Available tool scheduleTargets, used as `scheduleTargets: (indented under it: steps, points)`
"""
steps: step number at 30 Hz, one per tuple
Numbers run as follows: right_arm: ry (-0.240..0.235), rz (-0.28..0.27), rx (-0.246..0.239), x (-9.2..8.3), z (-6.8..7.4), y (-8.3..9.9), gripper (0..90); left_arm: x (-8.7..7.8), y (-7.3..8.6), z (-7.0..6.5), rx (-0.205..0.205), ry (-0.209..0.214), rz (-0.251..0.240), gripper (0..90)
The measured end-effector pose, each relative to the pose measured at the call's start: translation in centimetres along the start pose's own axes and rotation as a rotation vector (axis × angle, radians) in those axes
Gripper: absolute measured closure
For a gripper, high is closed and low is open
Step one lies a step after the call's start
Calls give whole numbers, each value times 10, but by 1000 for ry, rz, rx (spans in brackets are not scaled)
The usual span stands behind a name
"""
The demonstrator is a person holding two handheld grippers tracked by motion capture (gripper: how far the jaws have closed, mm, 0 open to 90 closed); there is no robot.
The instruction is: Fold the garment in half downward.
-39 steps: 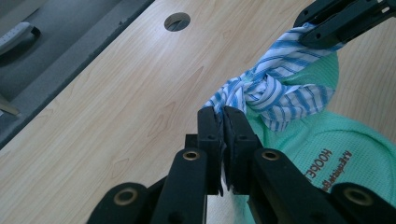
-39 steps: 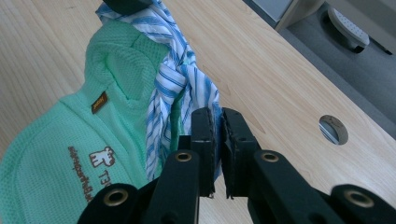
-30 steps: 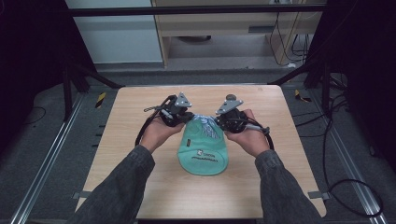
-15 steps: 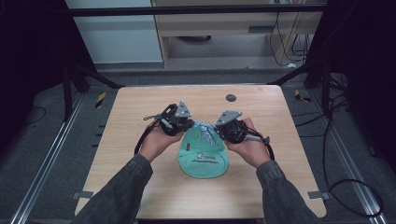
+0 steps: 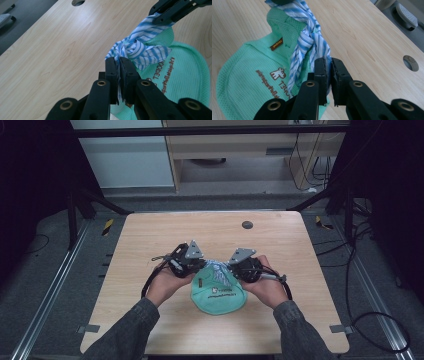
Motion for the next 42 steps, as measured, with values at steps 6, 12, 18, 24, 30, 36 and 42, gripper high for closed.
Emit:
scheduleTargets:
  steps: [6, 12, 18, 24, 30, 36, 42]
  points:
    - [-12, 4, -7, 0, 6, 3, 833, 0, 6, -6, -6, 12, 2, 859]
    - [-32, -1, -13, -4, 15, 8, 833, -2, 13, -14, -15, 30, -1, 859]
    - [-51, 2, -9, -6, 21, 13, 831, -3, 20, -19, -19, 41, -8, 859]
    - [-63, 4, -10, -7, 28, 19, 832, -1, 26, -26, -21, 54, -11, 859]
    - [-75, -2, -8, -10, 33, 25, 832, -1, 29, -31, -16, 56, -16, 856]
    - [-84, -6, 1, -11, 40, 28, 832, 1, 36, -35, -22, 66, -11, 849]
    - [-97, -5, -3, -13, 47, 34, 832, 4, 45, -42, -34, 81, -23, 849]
Point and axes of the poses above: each handheld gripper's, and its own axes: x roughly forward along the jaws, y roughly out of its underside, z roughly to its left, the point moved 6 cm from there along x, roughly forward along the jaws, and after that the axes turned 13 degrees about y, right-handed, at the moved point
